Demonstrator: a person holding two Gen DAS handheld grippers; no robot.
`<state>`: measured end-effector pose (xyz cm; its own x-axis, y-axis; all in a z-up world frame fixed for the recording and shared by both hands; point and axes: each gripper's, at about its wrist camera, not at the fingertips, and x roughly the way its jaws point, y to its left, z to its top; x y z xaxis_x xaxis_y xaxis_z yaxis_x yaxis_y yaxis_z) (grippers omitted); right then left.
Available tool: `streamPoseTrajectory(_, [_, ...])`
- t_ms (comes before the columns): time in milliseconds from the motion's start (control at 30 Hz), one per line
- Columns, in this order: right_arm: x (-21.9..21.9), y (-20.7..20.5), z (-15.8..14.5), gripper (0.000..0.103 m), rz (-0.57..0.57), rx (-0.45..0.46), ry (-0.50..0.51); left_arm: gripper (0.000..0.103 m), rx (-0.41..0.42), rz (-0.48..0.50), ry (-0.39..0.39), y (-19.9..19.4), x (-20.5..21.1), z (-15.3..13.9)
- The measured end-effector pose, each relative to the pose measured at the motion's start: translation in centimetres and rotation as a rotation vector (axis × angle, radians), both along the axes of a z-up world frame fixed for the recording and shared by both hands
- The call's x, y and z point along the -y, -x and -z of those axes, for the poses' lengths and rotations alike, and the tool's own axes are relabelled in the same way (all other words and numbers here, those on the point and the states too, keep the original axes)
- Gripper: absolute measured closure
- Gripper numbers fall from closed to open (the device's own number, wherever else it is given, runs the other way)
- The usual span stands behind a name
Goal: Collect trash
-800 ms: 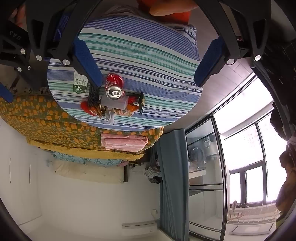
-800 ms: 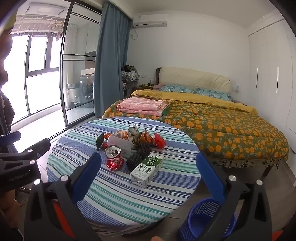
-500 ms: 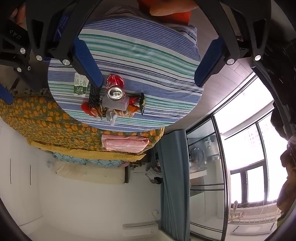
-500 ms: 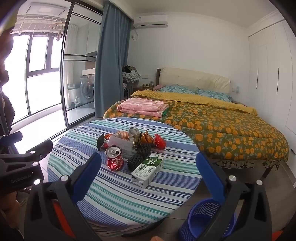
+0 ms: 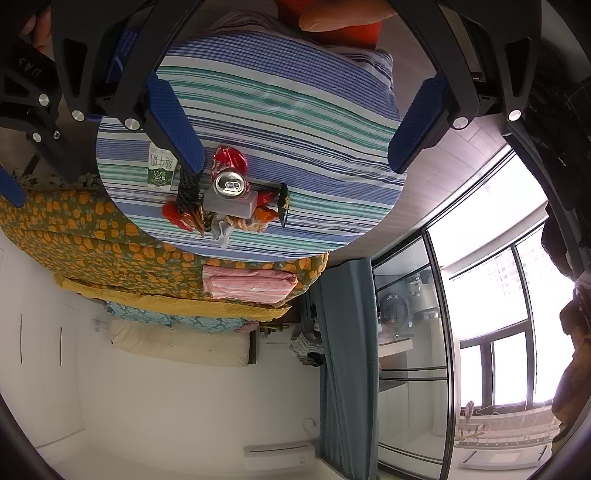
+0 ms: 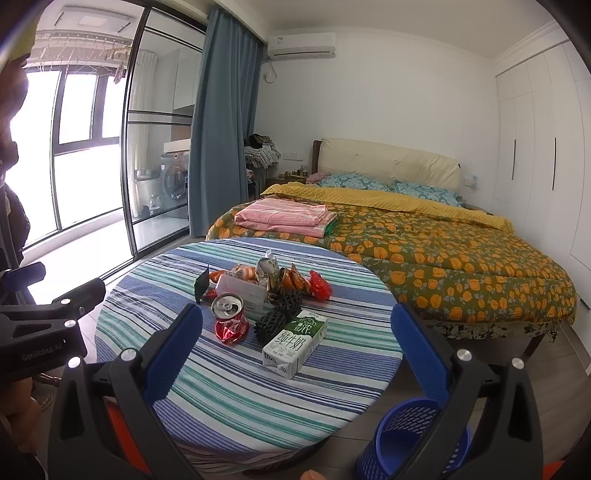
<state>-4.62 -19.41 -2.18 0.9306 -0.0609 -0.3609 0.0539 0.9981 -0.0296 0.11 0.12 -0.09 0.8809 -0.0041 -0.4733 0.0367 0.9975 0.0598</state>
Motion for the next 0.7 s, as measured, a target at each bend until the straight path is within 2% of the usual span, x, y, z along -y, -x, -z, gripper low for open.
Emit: streamPoseTrajectory(700, [0.2,0.02,-0.07,0.004,-0.001,0.003,0.001,0.004,-0.003,0.001,-0.001,0.13,0.05,-0.24])
